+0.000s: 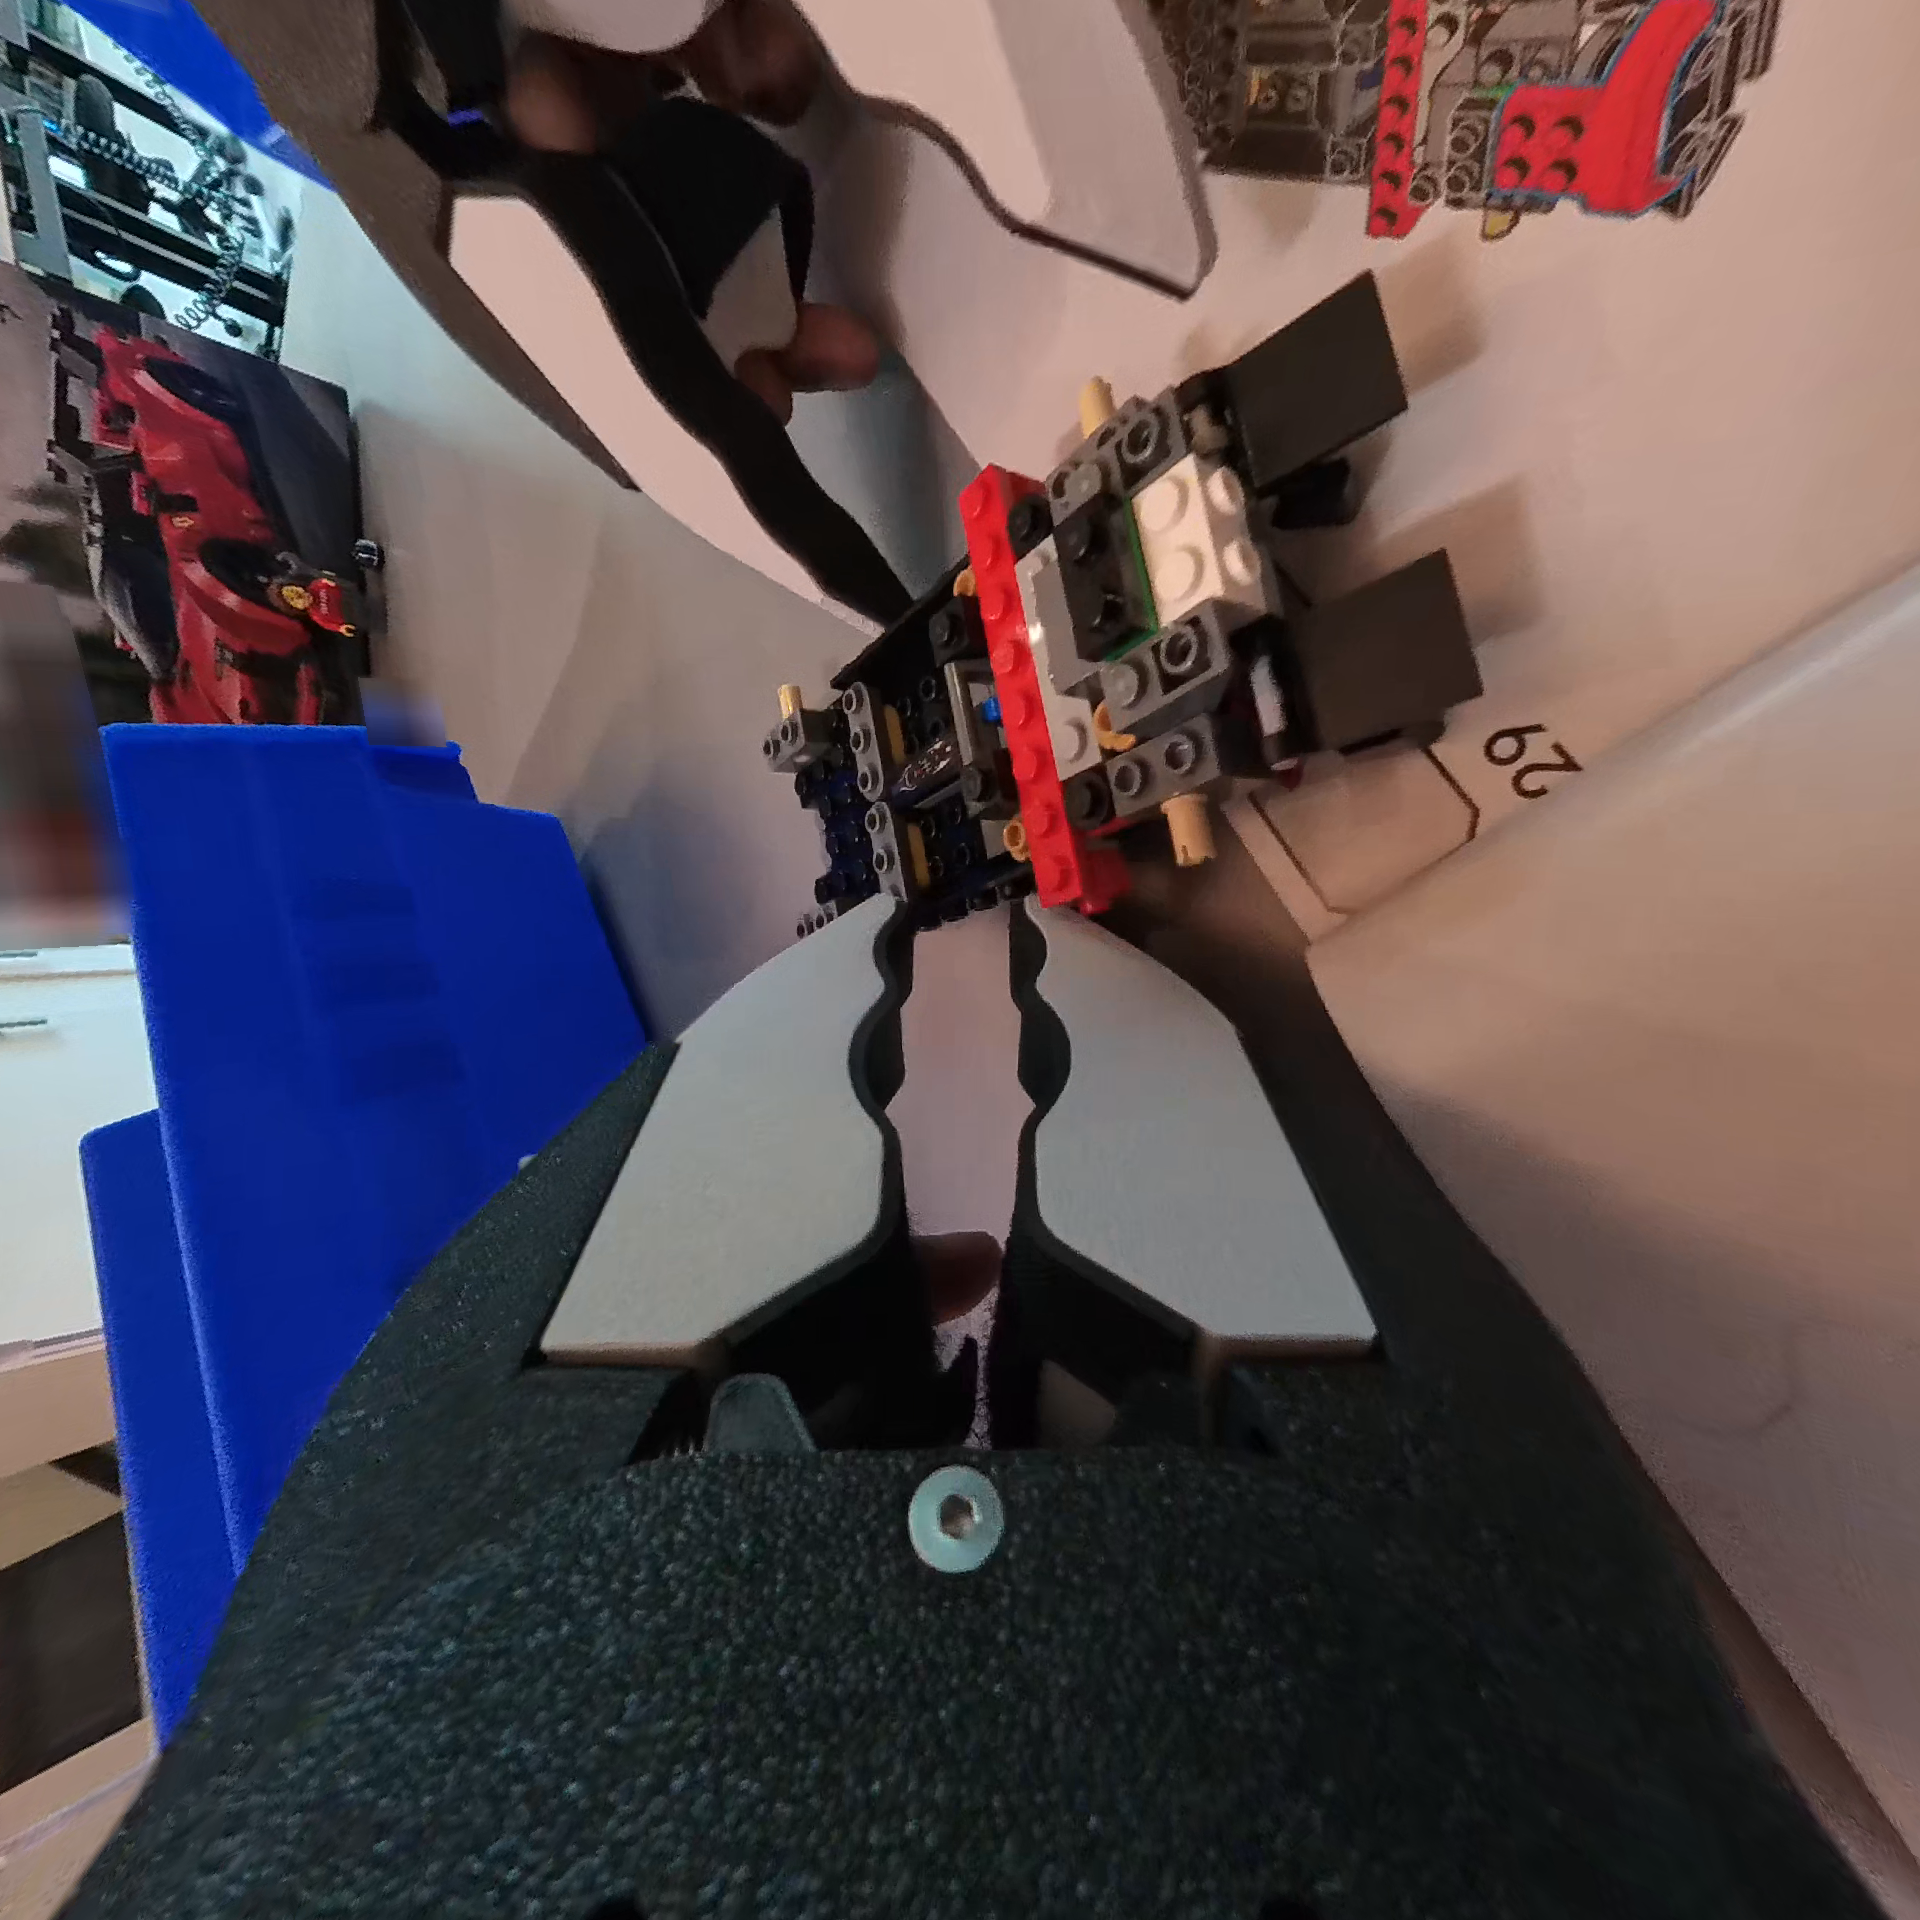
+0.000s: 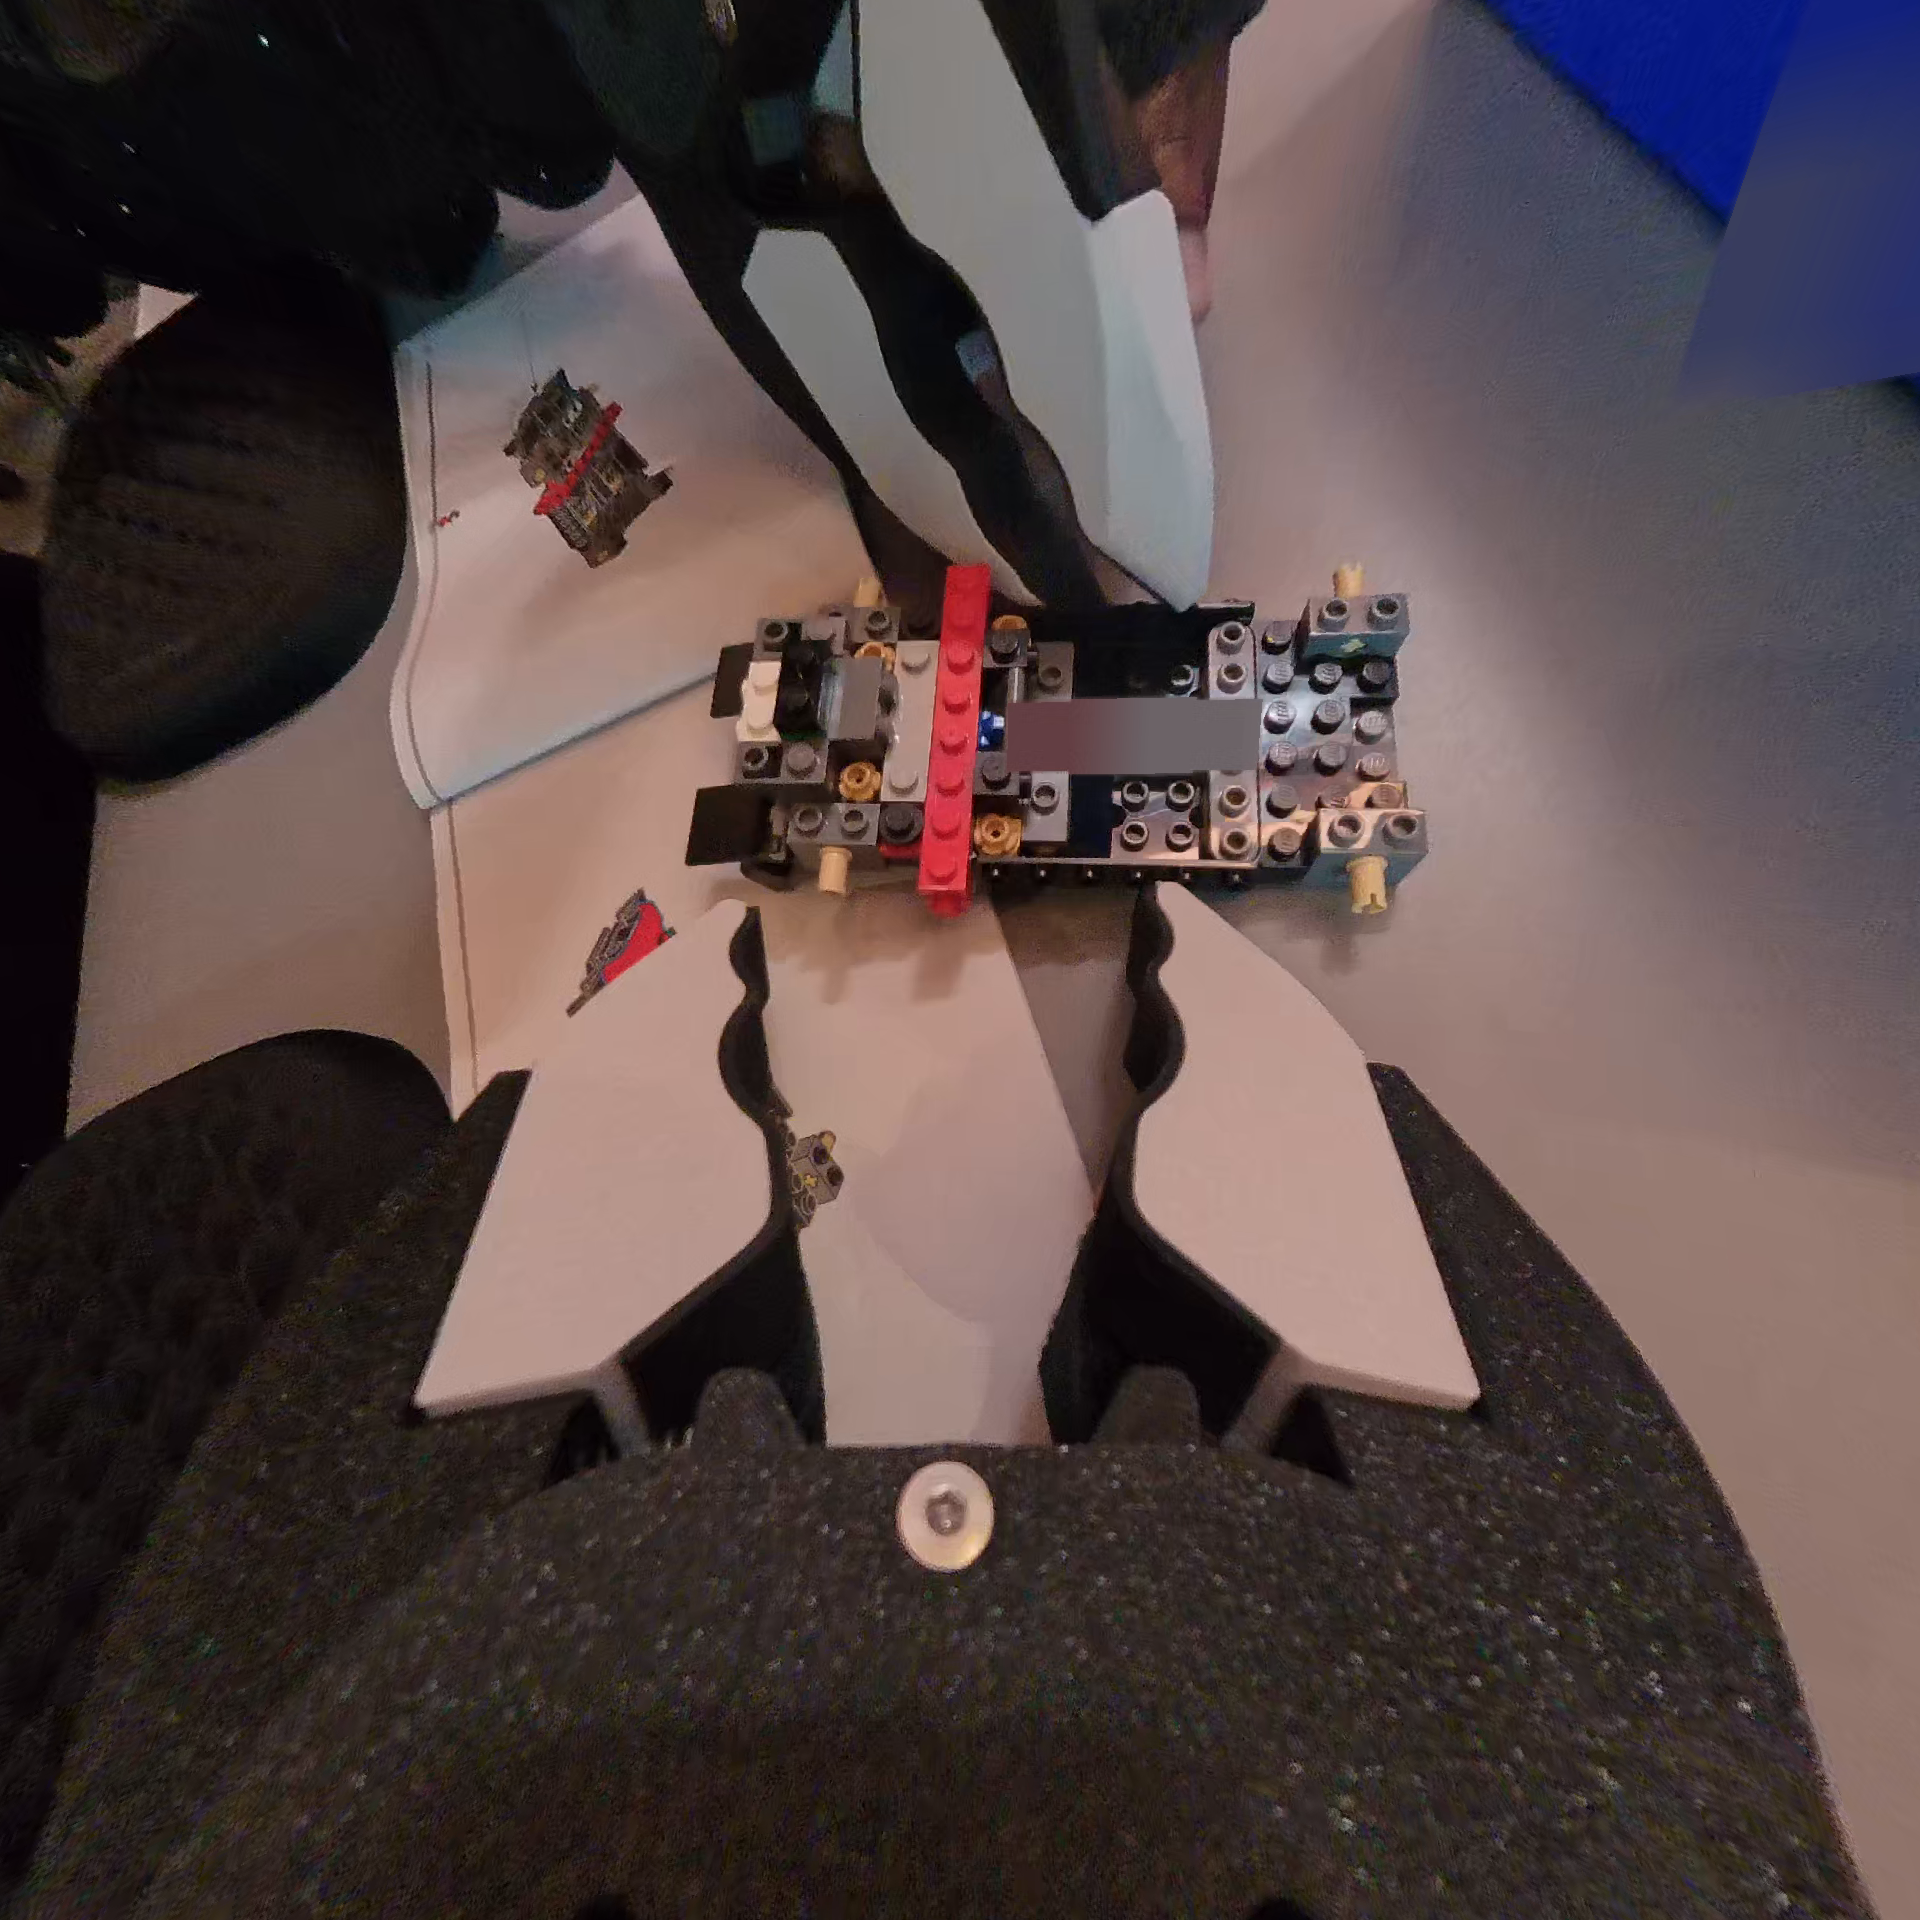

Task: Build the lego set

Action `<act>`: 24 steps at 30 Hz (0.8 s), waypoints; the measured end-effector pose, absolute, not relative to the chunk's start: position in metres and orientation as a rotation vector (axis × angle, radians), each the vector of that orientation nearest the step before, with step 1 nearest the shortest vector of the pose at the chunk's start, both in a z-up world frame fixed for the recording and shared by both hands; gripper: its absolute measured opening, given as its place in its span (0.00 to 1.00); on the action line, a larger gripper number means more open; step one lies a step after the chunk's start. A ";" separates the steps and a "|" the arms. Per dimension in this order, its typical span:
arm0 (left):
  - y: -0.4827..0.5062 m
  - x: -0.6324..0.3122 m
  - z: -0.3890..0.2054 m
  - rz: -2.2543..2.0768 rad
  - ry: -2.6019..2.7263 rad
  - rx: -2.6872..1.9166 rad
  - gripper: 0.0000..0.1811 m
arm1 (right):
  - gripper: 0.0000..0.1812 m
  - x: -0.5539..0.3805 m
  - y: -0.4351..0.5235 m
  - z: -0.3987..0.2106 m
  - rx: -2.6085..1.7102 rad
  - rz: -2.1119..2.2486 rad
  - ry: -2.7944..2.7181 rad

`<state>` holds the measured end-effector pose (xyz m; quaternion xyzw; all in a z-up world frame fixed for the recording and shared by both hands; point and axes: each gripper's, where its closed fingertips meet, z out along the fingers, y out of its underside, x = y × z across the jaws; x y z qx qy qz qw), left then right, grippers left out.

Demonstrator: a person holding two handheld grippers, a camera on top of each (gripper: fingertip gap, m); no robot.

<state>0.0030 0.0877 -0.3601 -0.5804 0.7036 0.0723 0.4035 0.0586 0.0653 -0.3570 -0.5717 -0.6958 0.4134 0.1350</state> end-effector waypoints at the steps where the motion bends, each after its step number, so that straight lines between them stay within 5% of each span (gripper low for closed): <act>1: 0.087 0.002 -0.360 0.174 1.771 -1.471 0.10 | 0.37 0.058 0.066 -0.357 -1.651 1.202 -2.025; 19: 0.052 -0.006 -0.358 0.155 1.711 -1.603 0.09 | 0.45 0.022 0.057 -0.348 -1.482 1.334 -2.299; 24: 0.053 -0.017 -0.339 0.168 1.620 -1.638 0.17 | 0.48 0.025 0.068 -0.336 -1.462 1.241 -2.302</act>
